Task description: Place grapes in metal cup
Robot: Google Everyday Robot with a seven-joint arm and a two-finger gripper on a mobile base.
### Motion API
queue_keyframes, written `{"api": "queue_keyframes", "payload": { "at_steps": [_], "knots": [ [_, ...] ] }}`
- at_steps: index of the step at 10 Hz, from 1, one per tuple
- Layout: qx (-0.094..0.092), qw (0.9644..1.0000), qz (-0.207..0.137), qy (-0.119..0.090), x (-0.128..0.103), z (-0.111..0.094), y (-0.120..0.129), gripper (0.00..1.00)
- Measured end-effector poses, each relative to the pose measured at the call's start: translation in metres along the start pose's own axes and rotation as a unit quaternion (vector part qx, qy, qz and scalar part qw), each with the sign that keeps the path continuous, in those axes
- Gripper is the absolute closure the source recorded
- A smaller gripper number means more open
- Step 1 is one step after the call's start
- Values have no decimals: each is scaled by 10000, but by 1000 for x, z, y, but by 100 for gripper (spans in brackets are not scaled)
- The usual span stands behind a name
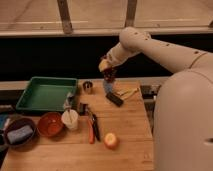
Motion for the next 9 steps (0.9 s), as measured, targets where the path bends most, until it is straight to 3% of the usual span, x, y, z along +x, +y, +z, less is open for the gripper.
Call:
{"api": "queue_keyframes", "payload": {
  "at_steps": [3, 6, 9],
  "knots": [
    [-104, 9985, -531, -9, -45, 28, 24, 100],
    [-306, 9941, -1039, 14, -94, 66, 58, 100],
    [-801, 9870, -1389, 74, -114, 115, 82, 100]
  ]
}}
